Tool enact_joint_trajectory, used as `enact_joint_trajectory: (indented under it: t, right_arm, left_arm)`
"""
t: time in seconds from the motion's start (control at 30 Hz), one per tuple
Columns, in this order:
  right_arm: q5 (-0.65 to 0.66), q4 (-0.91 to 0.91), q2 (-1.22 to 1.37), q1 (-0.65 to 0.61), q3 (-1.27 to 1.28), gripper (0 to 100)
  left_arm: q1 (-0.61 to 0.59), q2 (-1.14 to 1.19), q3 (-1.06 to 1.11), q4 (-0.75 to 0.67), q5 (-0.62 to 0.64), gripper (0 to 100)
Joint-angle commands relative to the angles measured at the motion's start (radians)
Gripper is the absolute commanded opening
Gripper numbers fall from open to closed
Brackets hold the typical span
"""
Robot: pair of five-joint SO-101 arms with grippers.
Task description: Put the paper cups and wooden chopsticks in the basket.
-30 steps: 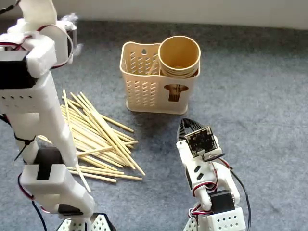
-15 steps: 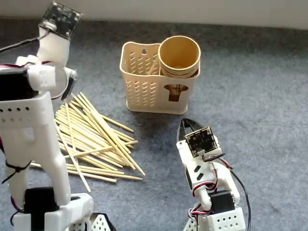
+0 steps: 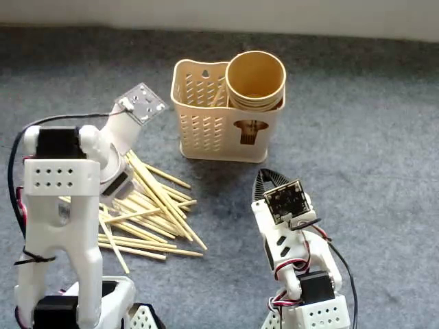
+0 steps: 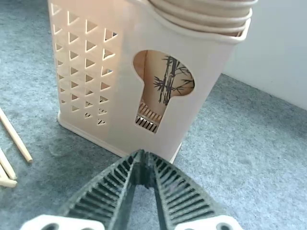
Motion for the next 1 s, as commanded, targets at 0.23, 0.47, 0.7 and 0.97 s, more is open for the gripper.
enact_joint_trajectory:
  t: [0.23,0.47,0.7,0.97]
  right_arm:
    - [0.011,-0.024,-0.008,0.002,0.097,0.7]
    - [0.011,-0.024,-0.008,0.002,0.097,0.7]
    - [0.011,-0.024,-0.008,0.002,0.097,0.7]
    - [0.011,-0.024,-0.008,0.002,0.097,0.7]
  left_arm:
    - [0.036,-0.041,0.440,-0.368,-0.127,14]
    - [0.036,-0.039,0.591,-0.552,-0.183,12]
    - [0.033,-0.036,0.616,-0.591,-0.181,15]
    - [0.035,-0.036,0.613,-0.591,-0.183,18]
